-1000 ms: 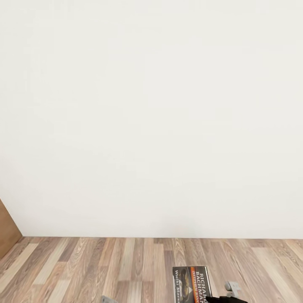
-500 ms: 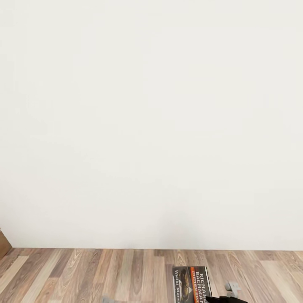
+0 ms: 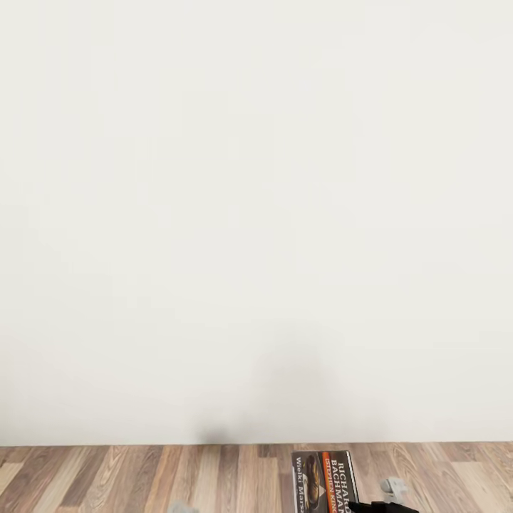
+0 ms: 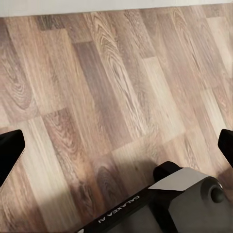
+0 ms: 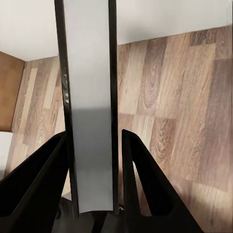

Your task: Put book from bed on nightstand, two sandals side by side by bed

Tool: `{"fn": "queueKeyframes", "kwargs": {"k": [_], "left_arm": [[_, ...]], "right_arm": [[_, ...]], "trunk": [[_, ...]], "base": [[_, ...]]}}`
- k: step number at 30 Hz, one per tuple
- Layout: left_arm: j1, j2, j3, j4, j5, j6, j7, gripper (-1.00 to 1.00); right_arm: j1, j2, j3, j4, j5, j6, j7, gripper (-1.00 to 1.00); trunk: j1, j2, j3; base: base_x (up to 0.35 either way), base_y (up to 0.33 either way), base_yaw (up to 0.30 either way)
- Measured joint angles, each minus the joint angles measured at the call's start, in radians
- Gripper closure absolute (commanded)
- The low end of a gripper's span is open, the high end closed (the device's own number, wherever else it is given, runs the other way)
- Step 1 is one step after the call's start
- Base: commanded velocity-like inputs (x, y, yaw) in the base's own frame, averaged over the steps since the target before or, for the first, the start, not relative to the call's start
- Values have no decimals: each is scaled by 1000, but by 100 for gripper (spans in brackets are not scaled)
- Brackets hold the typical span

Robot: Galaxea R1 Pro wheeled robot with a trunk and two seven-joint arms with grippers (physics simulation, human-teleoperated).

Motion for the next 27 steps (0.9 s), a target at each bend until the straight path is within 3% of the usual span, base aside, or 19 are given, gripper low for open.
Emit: {"fn": "queueKeyframes", "kwargs": {"k": [12, 17, 27], "left_arm": [[0, 0, 0, 0, 0, 0, 0, -100], [0, 0, 0, 0, 0, 0, 0, -100], [0, 0, 0, 0, 0, 0, 0, -100]], "right_arm": [[0, 0, 0, 0, 0, 0, 0, 100], [0, 0, 0, 0, 0, 1, 1, 100], [0, 0, 0, 0, 0, 0, 1, 100]], "trunk": [[0, 0, 0], [0, 0, 0], [0, 0, 0]], "base": [[20, 0, -266], [73, 0, -69], [307, 0, -4]]}}
